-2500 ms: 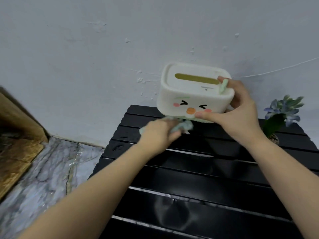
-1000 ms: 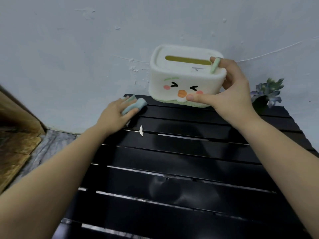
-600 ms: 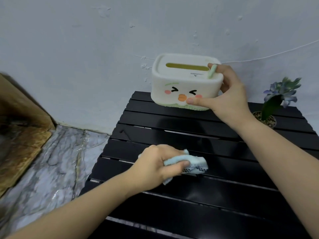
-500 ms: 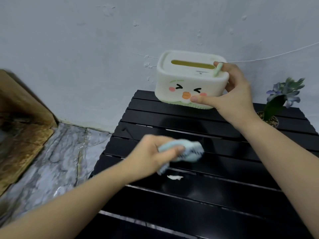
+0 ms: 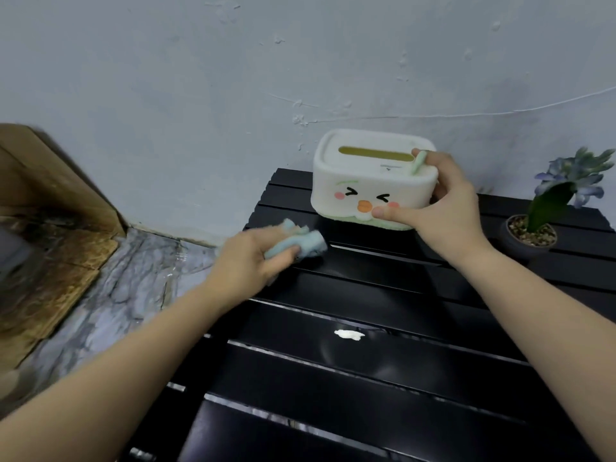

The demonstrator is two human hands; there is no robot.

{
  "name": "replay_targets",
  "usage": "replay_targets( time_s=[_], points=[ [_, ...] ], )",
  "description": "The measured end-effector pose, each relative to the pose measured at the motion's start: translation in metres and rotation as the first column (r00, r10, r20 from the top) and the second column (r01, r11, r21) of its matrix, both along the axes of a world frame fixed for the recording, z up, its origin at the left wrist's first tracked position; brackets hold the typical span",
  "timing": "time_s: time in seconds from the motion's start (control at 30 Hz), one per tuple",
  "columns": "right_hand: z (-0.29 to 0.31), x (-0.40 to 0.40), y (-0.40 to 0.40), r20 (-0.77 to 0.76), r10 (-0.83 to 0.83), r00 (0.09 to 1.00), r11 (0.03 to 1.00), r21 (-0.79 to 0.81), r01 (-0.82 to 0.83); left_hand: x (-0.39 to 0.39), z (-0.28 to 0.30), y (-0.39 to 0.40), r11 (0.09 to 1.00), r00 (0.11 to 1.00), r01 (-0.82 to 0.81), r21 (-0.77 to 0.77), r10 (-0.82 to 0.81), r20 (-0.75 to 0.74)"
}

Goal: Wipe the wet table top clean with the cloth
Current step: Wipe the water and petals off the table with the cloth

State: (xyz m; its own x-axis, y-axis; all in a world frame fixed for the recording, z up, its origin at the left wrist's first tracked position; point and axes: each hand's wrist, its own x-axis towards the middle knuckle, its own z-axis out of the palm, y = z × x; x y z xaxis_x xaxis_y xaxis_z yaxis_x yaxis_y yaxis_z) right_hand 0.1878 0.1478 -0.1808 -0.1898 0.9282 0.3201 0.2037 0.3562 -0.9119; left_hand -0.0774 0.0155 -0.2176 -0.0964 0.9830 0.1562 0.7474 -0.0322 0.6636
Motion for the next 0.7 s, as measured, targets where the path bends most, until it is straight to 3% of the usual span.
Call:
replay_targets(
  time_s=[0.13,0.23,0.3,0.4,0.5,0.57,0.6,0.7],
  points=[
    [-0.012,-0.009,-0.001,0.031,0.003,1.0,1.0,-0.01,-0.003,0.028,0.01,-0.044,0.98,0.978,0.18,-0.087,-0.168,0.123],
    [-0.02,-0.019,0.001,0.047,-0.001,0.999,1.0,-0.021,0.002,0.031,0.021,-0.045,0.965,0.951,0.198,-0.171,-0.147,0.271],
    [-0.025,-0.024,0.003,0.056,-0.007,0.998,1.0,-0.03,0.008,0.031,0.033,-0.038,0.983,0.92,0.111,-0.148,-0.045,0.39],
    [-0.026,-0.028,0.006,0.084,-0.011,0.996,0.998,-0.055,0.016,0.018,0.043,-0.021,0.981,0.885,-0.193,-0.02,0.182,0.428],
    [-0.019,-0.027,0.003,0.099,0.021,0.995,0.994,-0.106,-0.011,-0.006,0.033,-0.009,0.967,0.926,-0.244,0.071,0.211,0.314],
    [-0.013,-0.02,-0.007,0.148,0.004,0.989,0.992,-0.123,0.014,-0.022,0.01,-0.005,0.992,0.993,-0.113,-0.057,0.111,-0.03],
    [-0.01,-0.014,-0.016,0.203,-0.021,0.979,0.99,-0.13,0.048,-0.027,-0.004,-0.004,0.99,0.982,-0.065,-0.129,0.04,-0.184],
    [-0.007,0.013,-0.054,0.44,-0.027,0.897,0.982,-0.156,0.107,-0.021,-0.022,-0.003,0.989,0.948,-0.088,-0.12,0.046,-0.316]
  ],
)
